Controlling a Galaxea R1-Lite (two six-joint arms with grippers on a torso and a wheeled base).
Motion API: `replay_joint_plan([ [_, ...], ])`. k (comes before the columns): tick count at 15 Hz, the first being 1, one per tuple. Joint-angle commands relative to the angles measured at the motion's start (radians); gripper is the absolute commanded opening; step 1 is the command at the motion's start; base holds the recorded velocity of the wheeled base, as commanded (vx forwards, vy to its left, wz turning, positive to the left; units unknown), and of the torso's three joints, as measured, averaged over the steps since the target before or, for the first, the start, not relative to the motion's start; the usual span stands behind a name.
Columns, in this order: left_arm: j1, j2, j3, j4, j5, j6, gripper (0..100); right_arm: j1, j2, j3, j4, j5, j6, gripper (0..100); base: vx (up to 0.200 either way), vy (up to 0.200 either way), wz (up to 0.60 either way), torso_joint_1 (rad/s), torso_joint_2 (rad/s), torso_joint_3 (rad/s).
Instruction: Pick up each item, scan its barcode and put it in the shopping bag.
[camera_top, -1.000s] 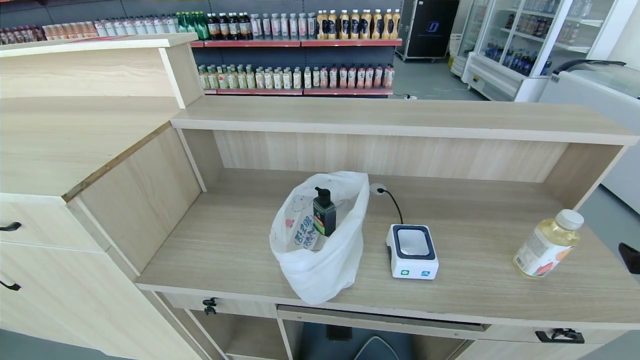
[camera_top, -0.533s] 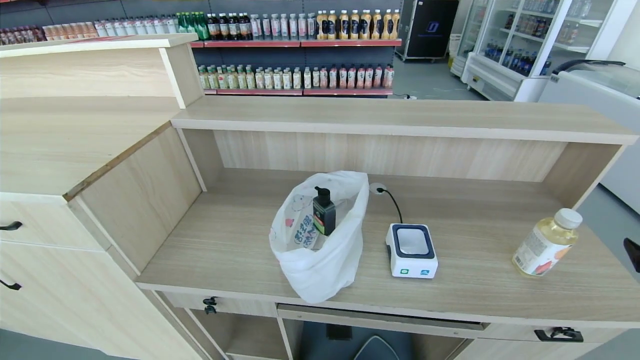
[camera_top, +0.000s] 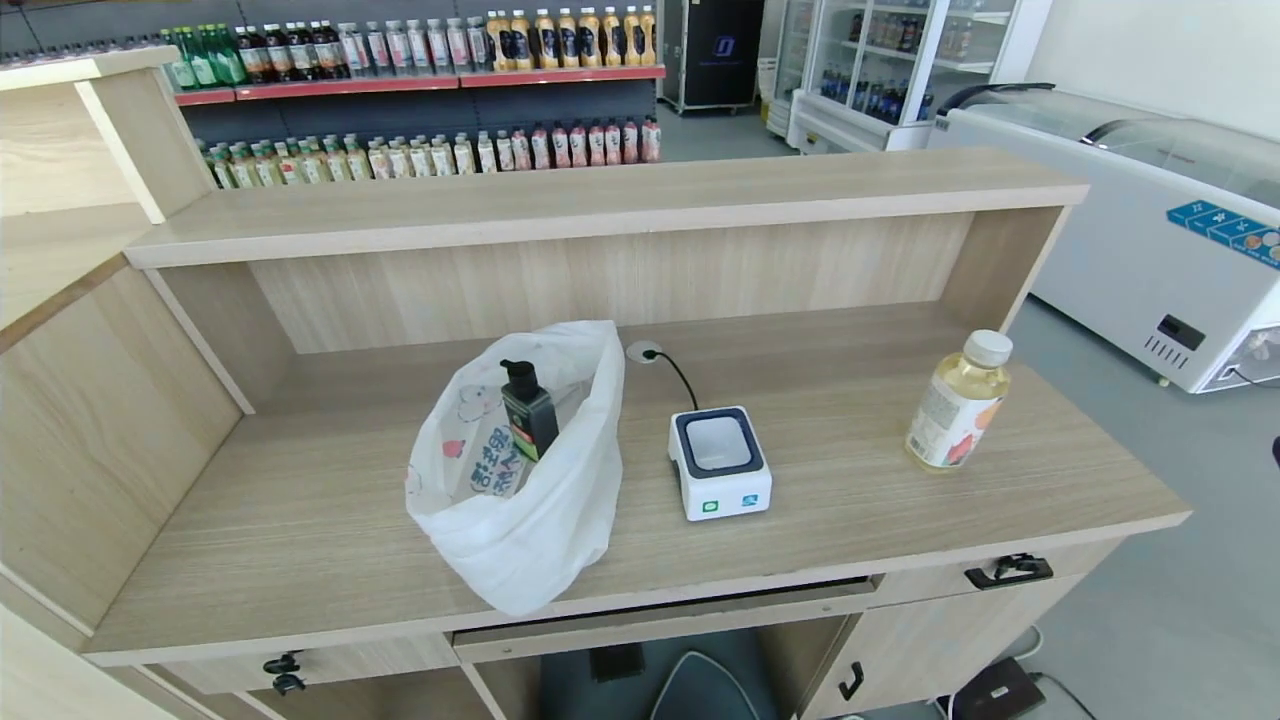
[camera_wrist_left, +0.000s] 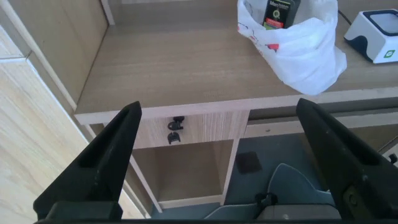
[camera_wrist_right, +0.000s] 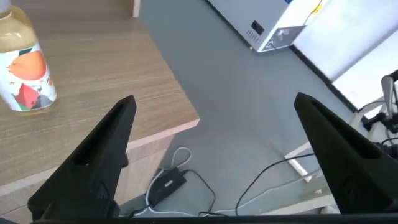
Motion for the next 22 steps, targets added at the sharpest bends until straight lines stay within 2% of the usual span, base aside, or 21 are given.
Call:
replay_joint_plan([
  [1, 0.001, 0.0, 0.0, 0.0, 0.0, 0.0, 100, 0.0, 0.098, 0.006, -0.004, 0.069, 0.08, 100, 0.0, 0.0, 0.0, -0.1, 0.19, 0.08],
  [3, 0.001, 0.0, 0.0, 0.0, 0.0, 0.0, 100, 0.033, 0.177, 0.011, -0.007, 0.096, 0.108, 100, 0.0, 0.0, 0.0, -0.034, 0.09, 0.037],
  [4, 0.001, 0.0, 0.0, 0.0, 0.0, 0.0, 100, 0.092, 0.288, -0.021, -0.073, 0.109, 0.212, 100, 0.0, 0.0, 0.0, 0.0, 0.0, 0.0],
  [5, 0.001, 0.0, 0.0, 0.0, 0.0, 0.0, 100, 0.144, 0.367, -0.081, -0.118, 0.153, 0.258, 100, 0.0, 0.0, 0.0, 0.0, 0.0, 0.0],
  [7, 0.001, 0.0, 0.0, 0.0, 0.0, 0.0, 100, 0.171, 0.464, -0.193, -0.124, 0.213, 0.258, 100, 0.0, 0.0, 0.0, 0.0, 0.0, 0.0],
  [10, 0.001, 0.0, 0.0, 0.0, 0.0, 0.0, 100, 0.214, 0.591, -0.325, -0.116, 0.248, 0.255, 100, 0.0, 0.0, 0.0, 0.0, 0.0, 0.0],
  [14, 0.001, 0.0, 0.0, 0.0, 0.0, 0.0, 100, 0.268, 0.693, -0.34, -0.127, 0.256, 0.195, 100, 0.0, 0.0, 0.0, 0.0, 0.0, 0.0],
  [19, 0.001, 0.0, 0.0, 0.0, 0.0, 0.0, 100, 0.346, 0.746, -0.373, -0.142, 0.254, 0.189, 100, 0.0, 0.0, 0.0, 0.0, 0.0, 0.0],
  [22, 0.001, 0.0, 0.0, 0.0, 0.0, 0.0, 100, 0.359, 0.777, -0.413, -0.141, 0.253, 0.139, 100, 0.0, 0.0, 0.0, 0.0, 0.0, 0.0],
])
